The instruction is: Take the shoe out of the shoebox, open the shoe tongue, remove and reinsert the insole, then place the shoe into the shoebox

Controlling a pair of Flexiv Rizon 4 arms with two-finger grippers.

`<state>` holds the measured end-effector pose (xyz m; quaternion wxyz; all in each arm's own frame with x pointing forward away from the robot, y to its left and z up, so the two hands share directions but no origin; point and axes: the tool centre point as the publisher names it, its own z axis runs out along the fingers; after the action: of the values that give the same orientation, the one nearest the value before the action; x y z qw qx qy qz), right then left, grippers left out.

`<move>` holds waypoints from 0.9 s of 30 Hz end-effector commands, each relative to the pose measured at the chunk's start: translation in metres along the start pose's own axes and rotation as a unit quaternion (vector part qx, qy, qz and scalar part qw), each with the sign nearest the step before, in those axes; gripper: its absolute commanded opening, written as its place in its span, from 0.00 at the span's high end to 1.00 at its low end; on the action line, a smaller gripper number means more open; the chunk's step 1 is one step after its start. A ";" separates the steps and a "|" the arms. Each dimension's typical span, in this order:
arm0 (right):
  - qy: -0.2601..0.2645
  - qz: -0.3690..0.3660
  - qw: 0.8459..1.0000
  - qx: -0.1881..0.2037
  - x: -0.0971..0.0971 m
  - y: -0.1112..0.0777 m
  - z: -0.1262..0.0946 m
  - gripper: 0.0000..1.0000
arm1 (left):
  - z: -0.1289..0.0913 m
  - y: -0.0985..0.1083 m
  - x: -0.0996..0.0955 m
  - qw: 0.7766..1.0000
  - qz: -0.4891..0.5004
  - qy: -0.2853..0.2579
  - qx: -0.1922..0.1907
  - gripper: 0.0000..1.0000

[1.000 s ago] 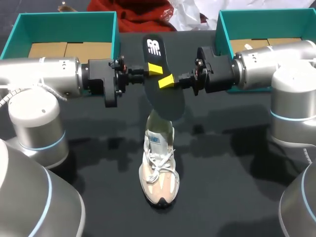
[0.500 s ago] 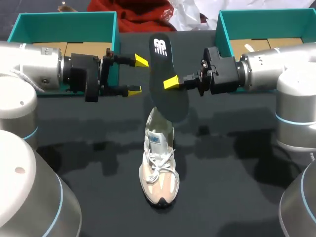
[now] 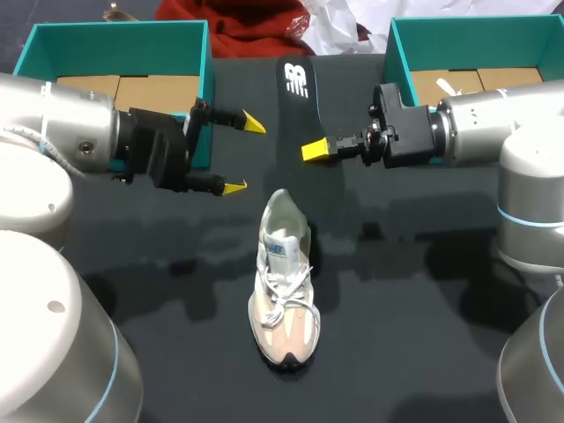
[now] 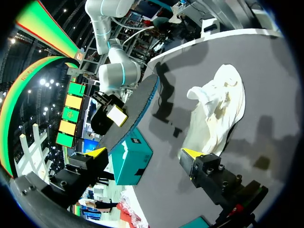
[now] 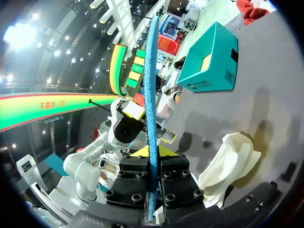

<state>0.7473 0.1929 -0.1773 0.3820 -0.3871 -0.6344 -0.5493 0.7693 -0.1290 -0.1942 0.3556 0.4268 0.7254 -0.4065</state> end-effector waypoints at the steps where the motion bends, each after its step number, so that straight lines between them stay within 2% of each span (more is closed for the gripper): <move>1: -0.001 -0.012 1.000 0.006 -0.007 0.005 -0.001 1.00 | -0.020 -0.008 0.010 0.965 -0.255 0.051 -0.035 0.00; 2: 0.000 -0.012 1.000 0.002 -0.009 0.006 0.000 1.00 | -0.023 -0.009 0.013 0.965 -0.242 0.058 -0.080 0.00; 3: -0.010 -0.007 1.000 -0.012 -0.013 0.008 0.001 1.00 | -0.023 -0.009 0.013 0.965 -0.242 0.058 -0.080 0.00; 13: -0.010 -0.007 1.000 -0.012 -0.013 0.008 0.001 1.00 | -0.023 -0.009 0.013 0.965 -0.242 0.058 -0.080 0.00; 14: -0.010 -0.007 1.000 -0.012 -0.013 0.008 0.001 1.00 | -0.022 -0.007 0.020 0.952 -0.270 0.079 -0.123 0.00; 15: -0.008 -0.022 1.000 -0.020 -0.016 0.006 0.001 1.00 | -0.012 -0.006 0.017 0.939 -0.297 0.090 -0.147 0.00; 17: -0.018 -0.048 0.998 -0.035 -0.022 0.003 0.002 1.00 | -0.008 -0.002 0.021 0.922 -0.348 0.099 -0.137 0.00; 22: -0.009 -0.082 0.995 -0.058 -0.032 0.010 0.005 1.00 | -0.017 0.011 0.034 0.876 -0.425 0.132 -0.188 0.00; 24: -0.021 -0.093 0.994 -0.055 -0.034 0.012 0.006 1.00 | -0.021 0.012 0.038 0.866 -0.438 0.145 -0.195 0.00; 26: -0.027 -0.110 0.992 -0.052 -0.035 0.015 0.007 1.00 | -0.022 0.011 0.042 0.858 -0.435 0.160 -0.221 0.00; 27: -0.049 -0.113 0.991 -0.056 -0.037 0.016 0.007 1.00 | -0.023 0.011 0.045 0.856 -0.426 0.164 -0.244 0.00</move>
<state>0.7742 0.1933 -0.2058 0.2794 -0.3476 -0.6529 -0.6123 0.7571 -0.0905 -0.2289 0.1473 0.0906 0.9108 -0.3748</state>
